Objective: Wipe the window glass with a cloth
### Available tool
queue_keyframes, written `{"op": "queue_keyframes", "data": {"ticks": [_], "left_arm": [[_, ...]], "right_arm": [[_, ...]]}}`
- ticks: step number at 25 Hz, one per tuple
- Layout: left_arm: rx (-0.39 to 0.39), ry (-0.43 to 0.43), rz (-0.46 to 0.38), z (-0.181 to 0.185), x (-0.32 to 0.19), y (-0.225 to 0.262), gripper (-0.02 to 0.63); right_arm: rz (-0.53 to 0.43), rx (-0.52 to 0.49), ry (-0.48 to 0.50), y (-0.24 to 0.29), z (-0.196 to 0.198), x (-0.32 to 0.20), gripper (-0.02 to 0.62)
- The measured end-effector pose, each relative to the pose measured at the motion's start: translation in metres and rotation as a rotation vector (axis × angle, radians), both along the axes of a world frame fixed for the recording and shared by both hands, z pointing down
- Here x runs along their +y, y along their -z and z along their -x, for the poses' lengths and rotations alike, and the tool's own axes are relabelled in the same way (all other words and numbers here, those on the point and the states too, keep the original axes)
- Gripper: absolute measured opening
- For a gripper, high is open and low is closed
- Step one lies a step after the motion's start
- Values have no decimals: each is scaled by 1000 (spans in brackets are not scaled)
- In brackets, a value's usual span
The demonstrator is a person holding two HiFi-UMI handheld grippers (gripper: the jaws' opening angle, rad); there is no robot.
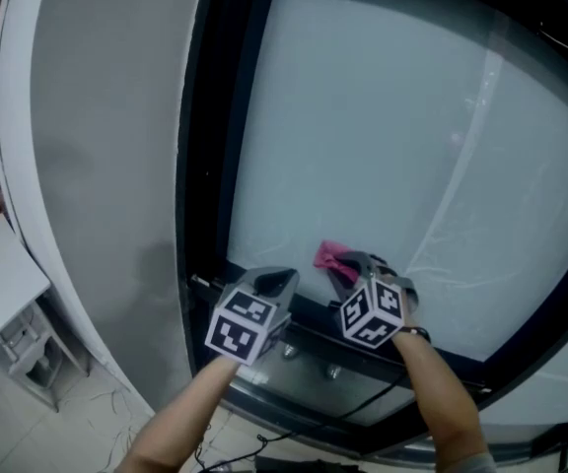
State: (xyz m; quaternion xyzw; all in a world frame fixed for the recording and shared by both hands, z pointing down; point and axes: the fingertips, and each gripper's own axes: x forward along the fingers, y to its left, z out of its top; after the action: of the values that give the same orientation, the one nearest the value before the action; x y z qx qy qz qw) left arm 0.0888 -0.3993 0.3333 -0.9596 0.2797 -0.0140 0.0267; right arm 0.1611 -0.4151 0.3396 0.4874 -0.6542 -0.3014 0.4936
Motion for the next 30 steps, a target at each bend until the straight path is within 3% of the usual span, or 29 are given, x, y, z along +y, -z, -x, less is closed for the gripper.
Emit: {"op": "queue_keyframes", "data": {"ticks": [14, 25, 30], "left_arm": [[-23, -32, 53, -9, 6, -25, 6], [-41, -82, 53, -34, 16, -28, 6], [-48, -126, 47, -56, 26, -29, 6]], "right_arm": [[204, -22, -11, -74, -4, 26, 52], [156, 5, -57, -51, -39, 55, 54], [66, 73, -126, -37, -70, 59, 54]]}}
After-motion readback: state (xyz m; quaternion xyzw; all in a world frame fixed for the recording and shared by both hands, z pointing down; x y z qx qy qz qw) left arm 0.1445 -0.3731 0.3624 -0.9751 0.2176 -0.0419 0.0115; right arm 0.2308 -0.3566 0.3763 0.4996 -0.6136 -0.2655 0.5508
